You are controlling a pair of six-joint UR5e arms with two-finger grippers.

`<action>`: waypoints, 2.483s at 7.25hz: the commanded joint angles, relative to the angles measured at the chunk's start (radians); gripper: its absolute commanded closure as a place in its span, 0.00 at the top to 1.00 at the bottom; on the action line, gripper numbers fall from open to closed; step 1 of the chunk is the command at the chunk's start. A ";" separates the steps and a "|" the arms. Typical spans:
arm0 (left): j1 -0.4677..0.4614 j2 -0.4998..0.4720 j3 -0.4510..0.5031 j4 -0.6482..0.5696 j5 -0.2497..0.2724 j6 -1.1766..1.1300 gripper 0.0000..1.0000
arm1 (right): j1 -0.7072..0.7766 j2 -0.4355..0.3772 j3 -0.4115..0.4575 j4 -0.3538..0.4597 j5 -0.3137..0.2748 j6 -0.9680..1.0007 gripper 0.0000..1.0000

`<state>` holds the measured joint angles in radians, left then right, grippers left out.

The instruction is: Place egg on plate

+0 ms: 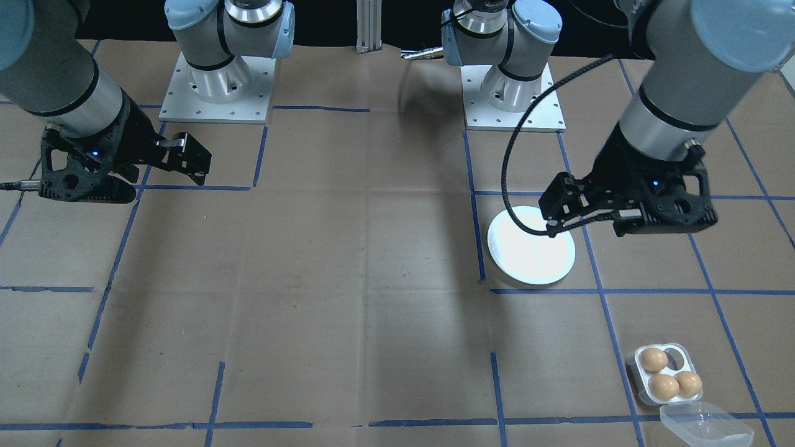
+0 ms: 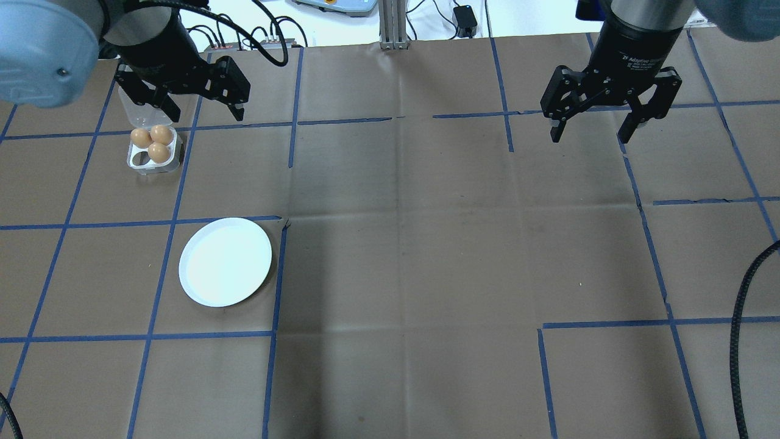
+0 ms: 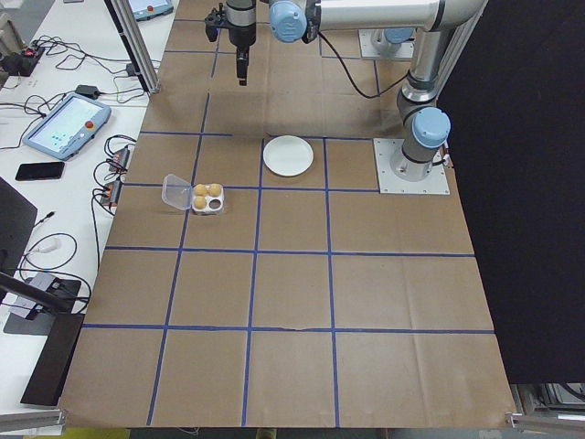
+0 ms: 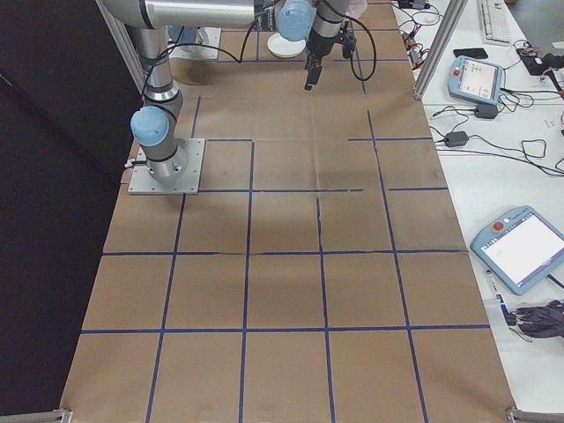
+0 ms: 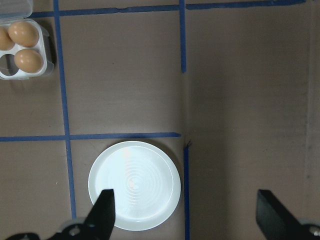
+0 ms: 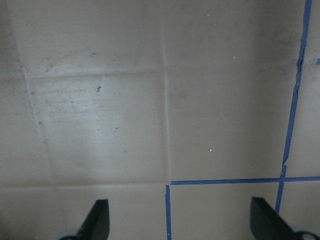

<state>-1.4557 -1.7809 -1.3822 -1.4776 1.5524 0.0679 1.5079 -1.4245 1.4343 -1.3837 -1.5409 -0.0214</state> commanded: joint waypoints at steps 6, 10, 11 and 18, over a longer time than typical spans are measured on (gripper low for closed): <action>0.267 -0.257 0.112 0.113 0.006 0.313 1.00 | 0.000 -0.001 0.000 0.000 0.001 0.000 1.00; 0.281 -0.389 0.075 0.218 0.005 0.308 0.99 | 0.000 -0.001 0.000 0.000 0.001 0.000 1.00; 0.281 -0.415 0.052 0.308 0.006 0.309 0.99 | 0.000 0.001 0.000 0.000 -0.001 0.000 1.00; 0.276 -0.446 -0.011 0.342 0.008 0.300 0.84 | 0.000 -0.001 0.000 0.000 0.001 0.000 1.00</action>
<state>-1.1791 -2.2309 -1.3848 -1.1352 1.5602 0.3688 1.5079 -1.4246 1.4343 -1.3836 -1.5406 -0.0215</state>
